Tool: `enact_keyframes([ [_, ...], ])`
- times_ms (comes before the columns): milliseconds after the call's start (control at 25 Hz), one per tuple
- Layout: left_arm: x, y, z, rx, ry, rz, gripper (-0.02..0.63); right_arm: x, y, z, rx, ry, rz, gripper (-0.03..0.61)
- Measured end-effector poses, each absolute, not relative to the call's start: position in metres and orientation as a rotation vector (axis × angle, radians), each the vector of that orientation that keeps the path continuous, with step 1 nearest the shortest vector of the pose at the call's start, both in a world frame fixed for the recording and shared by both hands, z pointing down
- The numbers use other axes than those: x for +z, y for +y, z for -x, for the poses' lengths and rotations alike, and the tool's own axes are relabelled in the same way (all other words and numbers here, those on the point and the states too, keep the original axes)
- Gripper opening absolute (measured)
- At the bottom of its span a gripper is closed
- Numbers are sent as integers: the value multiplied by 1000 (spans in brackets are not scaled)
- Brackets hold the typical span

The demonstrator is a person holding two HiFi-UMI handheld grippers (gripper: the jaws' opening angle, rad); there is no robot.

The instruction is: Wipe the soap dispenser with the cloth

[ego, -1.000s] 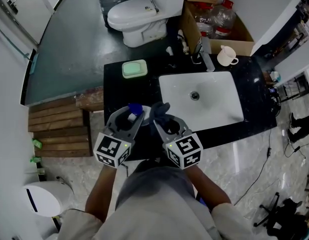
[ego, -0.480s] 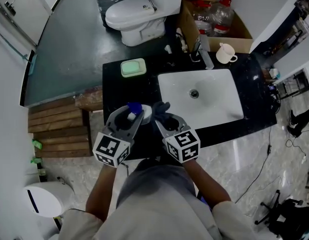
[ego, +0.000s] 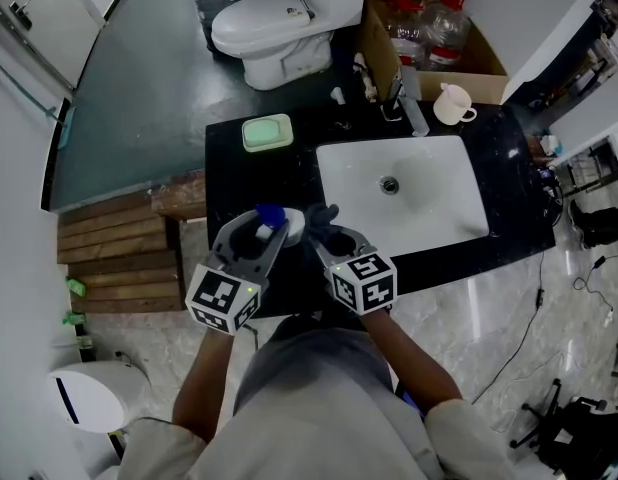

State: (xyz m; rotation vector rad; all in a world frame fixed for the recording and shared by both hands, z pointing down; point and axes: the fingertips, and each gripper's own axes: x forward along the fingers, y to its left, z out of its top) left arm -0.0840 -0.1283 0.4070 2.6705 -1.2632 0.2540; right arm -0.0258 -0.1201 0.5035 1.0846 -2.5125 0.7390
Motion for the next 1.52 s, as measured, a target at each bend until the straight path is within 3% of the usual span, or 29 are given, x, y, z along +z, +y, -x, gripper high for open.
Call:
enact_keyframes([
  [840,405,-130,85,237,-1276,-2654,124,489,-110,29,1041,-2560,-1097,72],
  [1520,406,-132,98,225,-1275,-2600,126,478,-135,42,1017,-2593,-1087,72],
])
